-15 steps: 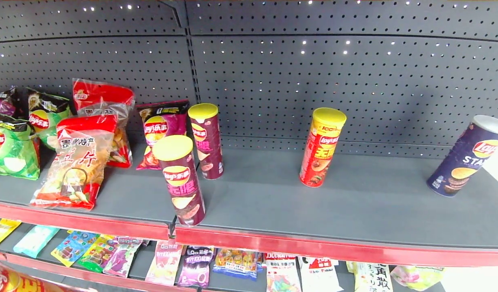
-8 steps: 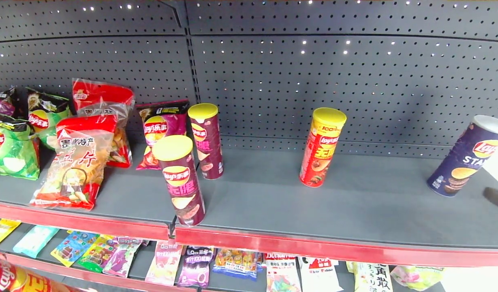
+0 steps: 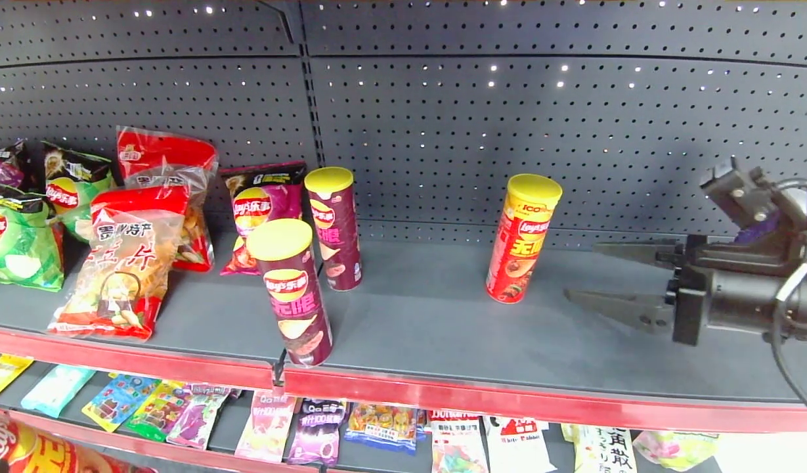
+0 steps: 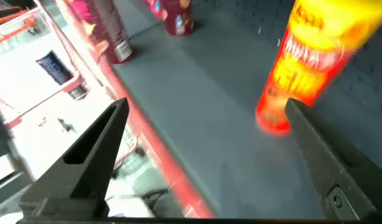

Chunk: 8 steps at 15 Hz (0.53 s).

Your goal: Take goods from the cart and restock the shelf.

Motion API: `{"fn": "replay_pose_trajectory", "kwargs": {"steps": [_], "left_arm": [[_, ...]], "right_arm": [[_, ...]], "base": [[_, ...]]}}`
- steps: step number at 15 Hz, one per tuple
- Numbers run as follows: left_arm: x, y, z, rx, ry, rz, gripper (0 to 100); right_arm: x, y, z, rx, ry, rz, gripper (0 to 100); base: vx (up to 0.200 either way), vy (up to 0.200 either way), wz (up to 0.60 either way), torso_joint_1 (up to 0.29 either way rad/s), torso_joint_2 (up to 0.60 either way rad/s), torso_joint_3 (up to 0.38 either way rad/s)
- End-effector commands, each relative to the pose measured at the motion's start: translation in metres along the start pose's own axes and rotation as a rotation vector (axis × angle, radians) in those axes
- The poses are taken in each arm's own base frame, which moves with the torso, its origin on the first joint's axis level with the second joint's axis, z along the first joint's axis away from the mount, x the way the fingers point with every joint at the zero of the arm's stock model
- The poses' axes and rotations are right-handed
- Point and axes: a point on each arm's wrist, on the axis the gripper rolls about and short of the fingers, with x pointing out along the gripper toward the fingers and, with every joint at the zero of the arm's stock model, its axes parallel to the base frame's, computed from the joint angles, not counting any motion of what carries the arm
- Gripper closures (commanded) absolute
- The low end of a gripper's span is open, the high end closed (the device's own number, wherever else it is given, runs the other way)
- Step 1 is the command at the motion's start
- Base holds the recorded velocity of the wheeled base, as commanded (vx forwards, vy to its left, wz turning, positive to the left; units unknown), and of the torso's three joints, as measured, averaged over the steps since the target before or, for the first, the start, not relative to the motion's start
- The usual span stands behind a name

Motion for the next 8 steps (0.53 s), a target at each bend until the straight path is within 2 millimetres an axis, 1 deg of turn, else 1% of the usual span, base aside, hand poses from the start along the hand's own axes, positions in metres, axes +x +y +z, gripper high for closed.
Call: {"fn": "replay_pose_trajectory", "kwargs": {"steps": [1, 2, 4, 8], "left_arm": [[0.000, 0.000, 0.001, 0.001, -0.001, -0.005, 100], [0.000, -0.001, 0.000, 0.000, 0.000, -0.030, 100], [0.001, -0.001, -0.001, -0.002, 0.006, -0.055, 100], [0.006, 0.001, 0.001, 0.020, 0.026, -0.058, 100]], "right_arm": [[0.036, -0.025, -0.023, 0.035, 0.054, 0.020, 0], [0.041, -0.037, -0.028, 0.033, 0.040, 0.026, 0], [0.044, -0.048, -0.032, 0.026, 0.044, 0.029, 0], [0.053, -0.088, -0.041, -0.042, 0.039, 0.040, 0]], "base": [[0.000, 0.000, 0.00, 0.000, 0.00, 0.000], [0.000, 0.000, 0.00, 0.000, 0.00, 0.000], [0.000, 0.000, 0.00, 0.000, 0.00, 0.000], [0.000, 0.000, 0.00, 0.000, 0.00, 0.000]]}}
